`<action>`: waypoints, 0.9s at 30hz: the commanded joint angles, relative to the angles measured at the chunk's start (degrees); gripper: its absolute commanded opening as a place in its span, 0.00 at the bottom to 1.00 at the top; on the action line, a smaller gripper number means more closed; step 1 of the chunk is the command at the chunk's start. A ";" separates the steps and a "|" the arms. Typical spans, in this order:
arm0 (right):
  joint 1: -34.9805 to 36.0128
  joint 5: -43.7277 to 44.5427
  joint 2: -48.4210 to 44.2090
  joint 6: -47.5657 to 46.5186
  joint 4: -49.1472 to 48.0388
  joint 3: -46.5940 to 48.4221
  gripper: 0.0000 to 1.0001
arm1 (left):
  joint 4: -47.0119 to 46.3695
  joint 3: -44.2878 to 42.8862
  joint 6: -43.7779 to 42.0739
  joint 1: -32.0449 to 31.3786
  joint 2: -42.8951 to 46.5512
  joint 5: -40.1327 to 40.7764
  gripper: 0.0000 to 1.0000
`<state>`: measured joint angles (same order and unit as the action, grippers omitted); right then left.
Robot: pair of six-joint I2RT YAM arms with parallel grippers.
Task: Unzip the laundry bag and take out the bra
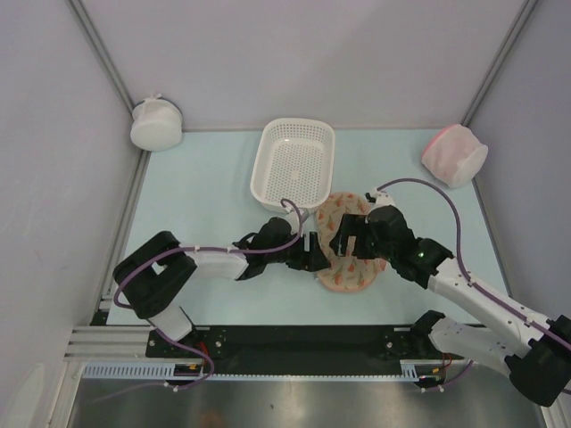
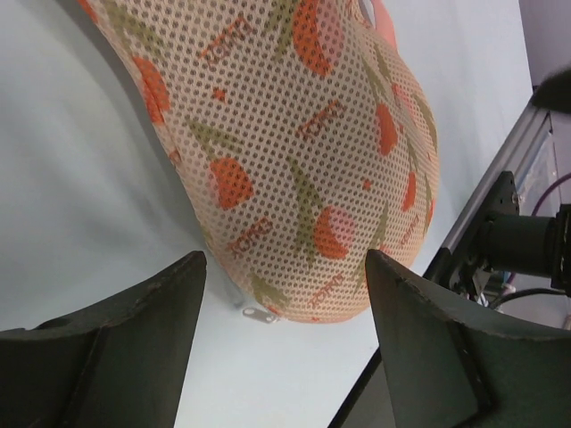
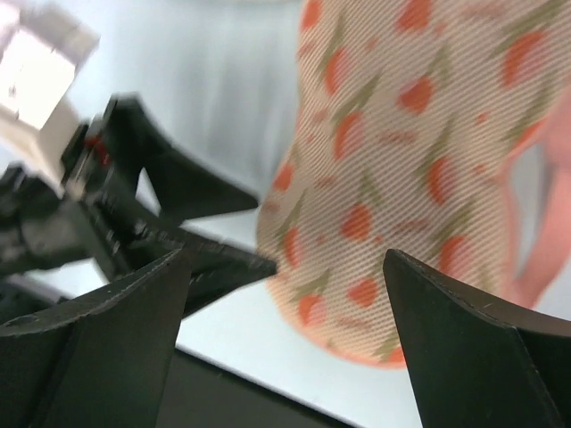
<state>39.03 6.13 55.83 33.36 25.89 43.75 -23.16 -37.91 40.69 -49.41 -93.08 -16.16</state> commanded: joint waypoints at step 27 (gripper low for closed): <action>22.41 8.72 6.48 24.02 3.46 -3.49 0.76 | -0.94 -9.55 8.88 -3.94 -3.52 -1.16 0.00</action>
<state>60.34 11.27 63.33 53.30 27.42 37.95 -23.75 -43.99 46.54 -52.73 -98.28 -17.85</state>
